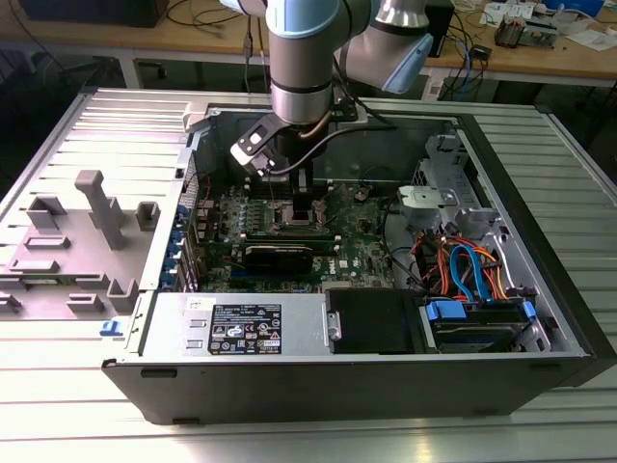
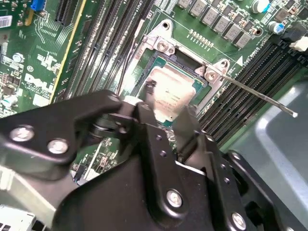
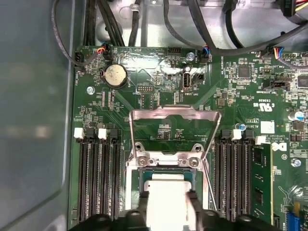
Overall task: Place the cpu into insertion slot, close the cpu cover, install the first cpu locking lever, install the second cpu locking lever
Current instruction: 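Place the cpu into insertion slot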
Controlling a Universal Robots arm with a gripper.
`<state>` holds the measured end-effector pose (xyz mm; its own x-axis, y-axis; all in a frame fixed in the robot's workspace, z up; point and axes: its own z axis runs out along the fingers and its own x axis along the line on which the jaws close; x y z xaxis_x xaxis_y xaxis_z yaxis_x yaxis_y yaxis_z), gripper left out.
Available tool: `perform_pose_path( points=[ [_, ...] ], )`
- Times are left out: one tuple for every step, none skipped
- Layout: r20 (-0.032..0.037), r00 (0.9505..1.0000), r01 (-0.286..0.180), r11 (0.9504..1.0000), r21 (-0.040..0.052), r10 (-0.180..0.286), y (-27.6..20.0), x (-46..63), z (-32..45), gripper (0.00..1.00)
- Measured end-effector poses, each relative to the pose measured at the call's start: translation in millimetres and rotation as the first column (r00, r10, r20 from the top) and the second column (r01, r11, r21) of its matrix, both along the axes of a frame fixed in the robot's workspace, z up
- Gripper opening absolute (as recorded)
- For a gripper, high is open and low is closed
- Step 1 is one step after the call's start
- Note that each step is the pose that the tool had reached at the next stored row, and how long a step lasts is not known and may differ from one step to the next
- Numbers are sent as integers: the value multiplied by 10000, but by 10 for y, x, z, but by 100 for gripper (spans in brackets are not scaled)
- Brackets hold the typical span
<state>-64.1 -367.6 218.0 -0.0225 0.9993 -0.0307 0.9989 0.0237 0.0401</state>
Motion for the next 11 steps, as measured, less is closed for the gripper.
perform_pose_path(
  points=[
    [-3, 10000, 0, 10000, 0, 0, 0, 1, 19, 35],
    [-6, 10000, 0, 10000, 0, 0, 0, 1, 29, 29],
    [-7, 10000, 0, 10000, 1, 0, 0, 3, 32, 29],
    [-8, 10000, 0, 10000, 3, 0, 1, 4, 33, 23],
    [-8, 10000, 1, 10000, 3, -1, 0, 4, 34, 23],
    [-11, 10000, 1, 10000, 0, -1, 0, 5, 35, 11],
    [-11, 10000, 1, 10000, 0, -1, 0, 5, 35, 11],
    [-11, 10000, 1, 10000, -1, -1, 0, 5, 35, 11],
    [-11, 10000, 1, 10000, 0, -1, 0, 6, 35, 11],
    [-10, 10000, 0, 10000, -1, 0, 0, 6, 35, 11],
    [-11, 10000, 0, 10000, 0, 0, 0, 6, 35, 11]
  ],
)
